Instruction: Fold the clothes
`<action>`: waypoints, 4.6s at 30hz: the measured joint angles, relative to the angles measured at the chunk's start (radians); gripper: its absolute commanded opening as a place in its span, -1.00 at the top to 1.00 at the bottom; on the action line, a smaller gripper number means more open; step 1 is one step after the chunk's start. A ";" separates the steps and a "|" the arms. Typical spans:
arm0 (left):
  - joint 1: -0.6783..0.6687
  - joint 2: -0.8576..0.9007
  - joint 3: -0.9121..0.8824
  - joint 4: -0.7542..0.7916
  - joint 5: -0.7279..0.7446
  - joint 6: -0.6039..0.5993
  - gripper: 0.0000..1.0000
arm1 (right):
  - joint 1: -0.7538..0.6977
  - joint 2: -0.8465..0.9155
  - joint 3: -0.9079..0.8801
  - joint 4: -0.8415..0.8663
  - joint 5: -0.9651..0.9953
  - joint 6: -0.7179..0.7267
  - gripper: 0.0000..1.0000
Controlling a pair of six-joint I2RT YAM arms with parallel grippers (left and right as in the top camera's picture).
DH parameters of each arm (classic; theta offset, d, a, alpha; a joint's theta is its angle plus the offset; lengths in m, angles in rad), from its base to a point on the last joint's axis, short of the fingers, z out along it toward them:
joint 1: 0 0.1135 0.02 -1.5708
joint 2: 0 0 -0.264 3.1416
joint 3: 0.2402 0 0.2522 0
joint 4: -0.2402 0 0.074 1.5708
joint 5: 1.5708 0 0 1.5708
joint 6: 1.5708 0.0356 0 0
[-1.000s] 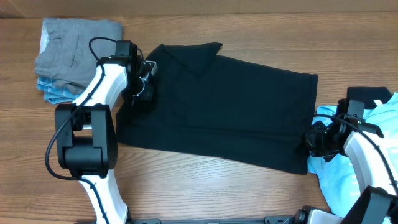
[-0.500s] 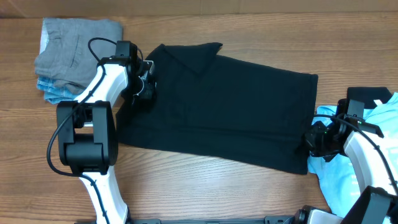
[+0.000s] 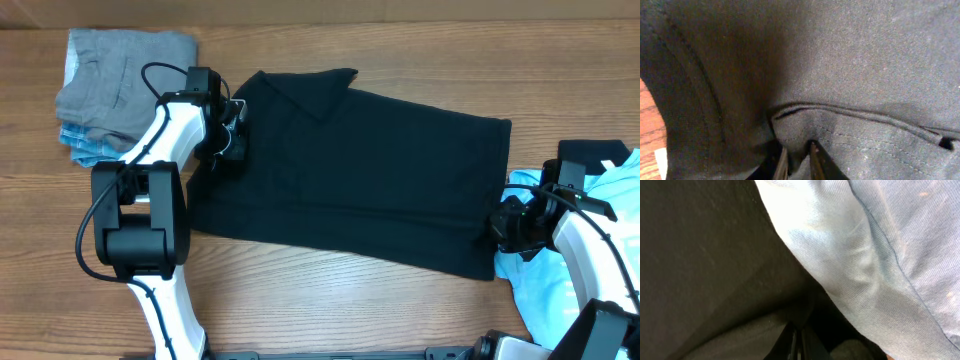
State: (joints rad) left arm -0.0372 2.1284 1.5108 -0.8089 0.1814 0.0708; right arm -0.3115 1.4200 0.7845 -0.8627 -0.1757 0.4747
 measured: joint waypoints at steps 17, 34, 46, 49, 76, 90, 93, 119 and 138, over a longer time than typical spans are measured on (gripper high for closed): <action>0.000 0.006 0.272 -0.194 -0.070 -0.017 0.91 | -0.003 0.000 0.000 0.005 0.000 0.001 0.92; 0.008 0.006 0.277 -0.301 -0.155 -0.016 -0.43 | -0.010 0.000 0.001 0.013 -0.001 -0.002 0.21; 0.083 0.006 0.278 -0.208 0.100 0.070 -0.42 | -0.010 0.000 0.001 0.011 -0.253 -0.170 0.22; 0.050 0.006 0.278 -0.188 0.180 0.097 -0.36 | -0.010 0.000 0.001 0.018 -0.314 -0.217 0.21; -0.276 0.163 0.283 -0.159 -0.216 -0.006 0.17 | -0.010 0.000 0.001 0.015 -0.367 -0.266 0.22; -0.276 0.153 0.361 -0.248 -0.209 -0.021 -0.17 | -0.010 0.000 0.001 0.015 -0.366 -0.266 0.21; -0.277 0.153 0.360 -0.250 -0.201 -0.021 -0.18 | -0.010 0.000 0.001 0.015 -0.366 -0.266 0.22; -0.317 0.155 0.335 -0.318 -0.224 -0.032 0.92 | -0.010 0.000 0.001 0.014 -0.363 -0.266 0.23; -0.356 0.155 0.332 -0.309 -0.211 -0.119 0.09 | -0.010 0.000 0.001 0.009 -0.359 -0.266 0.23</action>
State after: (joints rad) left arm -0.3935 2.2837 1.8423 -1.1183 -0.0292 -0.0483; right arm -0.3210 1.4200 0.7856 -0.8536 -0.5350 0.2089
